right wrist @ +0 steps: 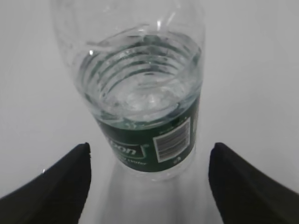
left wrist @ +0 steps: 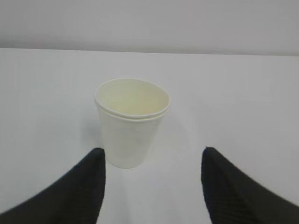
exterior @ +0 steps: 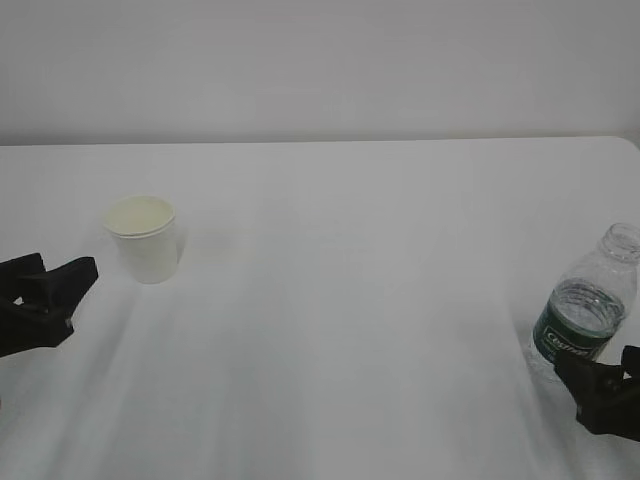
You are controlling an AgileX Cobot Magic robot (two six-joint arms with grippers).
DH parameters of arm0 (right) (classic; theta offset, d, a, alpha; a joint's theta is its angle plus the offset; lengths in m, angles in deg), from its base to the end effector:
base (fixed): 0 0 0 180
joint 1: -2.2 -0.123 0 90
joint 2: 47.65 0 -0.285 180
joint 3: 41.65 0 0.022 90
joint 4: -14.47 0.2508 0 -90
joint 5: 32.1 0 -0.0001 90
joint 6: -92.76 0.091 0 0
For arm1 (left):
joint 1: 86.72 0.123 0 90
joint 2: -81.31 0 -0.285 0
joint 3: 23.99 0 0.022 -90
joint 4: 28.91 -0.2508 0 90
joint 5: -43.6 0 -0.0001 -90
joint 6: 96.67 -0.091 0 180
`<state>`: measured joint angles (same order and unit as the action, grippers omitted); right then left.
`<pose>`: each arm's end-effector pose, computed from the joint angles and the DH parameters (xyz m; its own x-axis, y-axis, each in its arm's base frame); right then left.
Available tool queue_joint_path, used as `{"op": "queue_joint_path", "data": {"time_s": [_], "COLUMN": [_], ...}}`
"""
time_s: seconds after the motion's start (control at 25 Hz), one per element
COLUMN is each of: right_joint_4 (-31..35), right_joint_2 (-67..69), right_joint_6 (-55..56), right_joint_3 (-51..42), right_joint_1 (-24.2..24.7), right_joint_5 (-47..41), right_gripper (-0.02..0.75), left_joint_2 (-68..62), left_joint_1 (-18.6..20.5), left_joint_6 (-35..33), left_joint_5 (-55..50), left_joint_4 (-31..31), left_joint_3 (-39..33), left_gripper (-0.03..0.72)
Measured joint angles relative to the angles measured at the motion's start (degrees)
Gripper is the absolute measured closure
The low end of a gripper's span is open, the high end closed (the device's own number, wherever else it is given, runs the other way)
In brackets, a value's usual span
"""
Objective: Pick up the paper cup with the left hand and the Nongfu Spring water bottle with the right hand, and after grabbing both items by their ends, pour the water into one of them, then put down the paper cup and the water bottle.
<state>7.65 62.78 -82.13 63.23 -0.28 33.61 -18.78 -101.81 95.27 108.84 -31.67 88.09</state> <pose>0.1748 0.0174 0.0930 -0.5045 0.0180 -0.8632 -0.1166 0.9892 0.0887 0.2038 -0.0591 0.1426 -0.2664 -0.1218 -0.9561 0.2559 0.9474 -0.1920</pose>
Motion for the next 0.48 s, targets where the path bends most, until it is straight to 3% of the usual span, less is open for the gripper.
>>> {"op": "queue_joint_path", "data": {"time_s": [0.2,0.48], "right_joint_4": [0.0,-0.6], "right_joint_2": [1.6,2.5], "right_joint_6": [0.0,0.0], "right_joint_3": [1.1,3.6], "right_joint_1": [0.0,0.0], "right_joint_5": [0.1,0.1], "right_gripper": [0.077,0.068], "left_joint_2": [0.0,0.0], "left_joint_1": [0.0,0.0], "left_joint_6": [0.0,0.0], "left_joint_5": [0.0,0.1], "left_joint_4": [-0.1,-0.2], "left_joint_3": [0.0,0.0], "left_gripper": [0.228,0.228]}}
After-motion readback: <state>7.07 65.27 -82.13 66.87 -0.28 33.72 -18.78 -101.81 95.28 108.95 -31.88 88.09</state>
